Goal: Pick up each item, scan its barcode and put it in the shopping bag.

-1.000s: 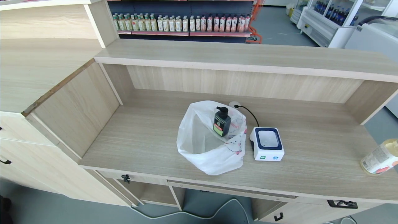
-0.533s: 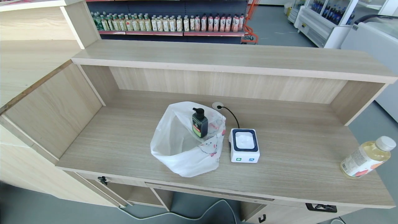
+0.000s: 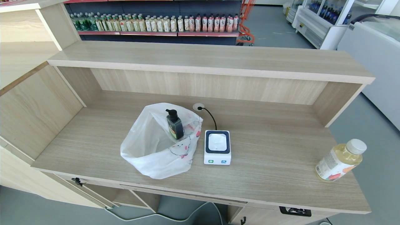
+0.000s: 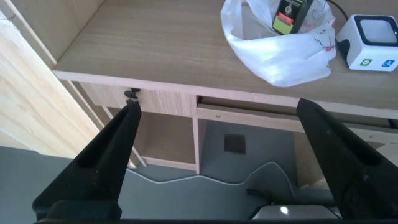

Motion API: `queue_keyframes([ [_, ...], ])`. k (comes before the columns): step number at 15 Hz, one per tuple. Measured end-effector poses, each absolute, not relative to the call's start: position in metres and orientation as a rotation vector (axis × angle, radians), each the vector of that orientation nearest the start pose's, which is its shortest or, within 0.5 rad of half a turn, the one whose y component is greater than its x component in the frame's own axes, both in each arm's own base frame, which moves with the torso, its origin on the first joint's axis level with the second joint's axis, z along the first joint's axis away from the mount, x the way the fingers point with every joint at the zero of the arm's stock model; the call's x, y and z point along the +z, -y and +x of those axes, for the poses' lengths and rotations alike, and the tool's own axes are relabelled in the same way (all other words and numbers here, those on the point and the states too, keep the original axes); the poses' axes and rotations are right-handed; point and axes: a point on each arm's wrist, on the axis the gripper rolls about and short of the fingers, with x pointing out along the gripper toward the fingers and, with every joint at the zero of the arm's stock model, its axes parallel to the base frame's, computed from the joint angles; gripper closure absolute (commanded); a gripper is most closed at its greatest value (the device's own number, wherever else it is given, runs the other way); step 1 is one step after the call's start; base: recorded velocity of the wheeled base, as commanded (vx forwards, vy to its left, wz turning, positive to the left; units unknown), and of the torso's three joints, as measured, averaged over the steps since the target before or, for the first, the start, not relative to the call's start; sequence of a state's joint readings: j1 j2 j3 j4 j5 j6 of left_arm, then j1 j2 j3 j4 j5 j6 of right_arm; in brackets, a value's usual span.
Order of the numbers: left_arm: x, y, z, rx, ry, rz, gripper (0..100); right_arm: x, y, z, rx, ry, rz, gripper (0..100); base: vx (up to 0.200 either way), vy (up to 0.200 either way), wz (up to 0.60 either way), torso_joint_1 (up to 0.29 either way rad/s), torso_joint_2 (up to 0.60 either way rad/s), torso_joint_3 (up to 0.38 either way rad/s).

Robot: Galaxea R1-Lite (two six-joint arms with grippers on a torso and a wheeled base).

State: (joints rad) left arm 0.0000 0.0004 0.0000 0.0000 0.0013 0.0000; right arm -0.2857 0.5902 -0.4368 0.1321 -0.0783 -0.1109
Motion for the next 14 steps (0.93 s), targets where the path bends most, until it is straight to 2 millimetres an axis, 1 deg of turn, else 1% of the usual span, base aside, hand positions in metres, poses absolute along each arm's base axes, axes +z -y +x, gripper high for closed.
queue_keyframes([
  [2, 0.075, 0.0, -0.023, 0.001, 0.0, 0.0, 0, 0.183, 0.011, 0.031, -0.345, -0.317, -0.086, 0, 0.0, -0.2, 0.0, 0.002, 0.0, 0.002],
  [6, 0.075, 0.0, -0.023, 0.0, 0.0, 0.0, 0, 0.183, 0.011, 0.032, -0.344, -0.32, -0.087, 0, 0.0, -0.2, 0.0, 0.0, 0.0, 0.001],
  [9, 0.076, 0.0, -0.023, 0.0, 0.0, 0.0, 0, 0.175, 0.011, 0.031, -0.341, -0.34, -0.084, 0, 0.0, 0.0, 0.0, 0.0, 0.0, 0.0],
  [14, 0.076, 0.0, -0.023, 0.0, 0.0, 0.0, 0, 0.149, 0.01, 0.028, -0.317, -0.415, -0.074, 0, 0.0, 0.0, 0.0, 0.0, 0.0, 0.0],
])
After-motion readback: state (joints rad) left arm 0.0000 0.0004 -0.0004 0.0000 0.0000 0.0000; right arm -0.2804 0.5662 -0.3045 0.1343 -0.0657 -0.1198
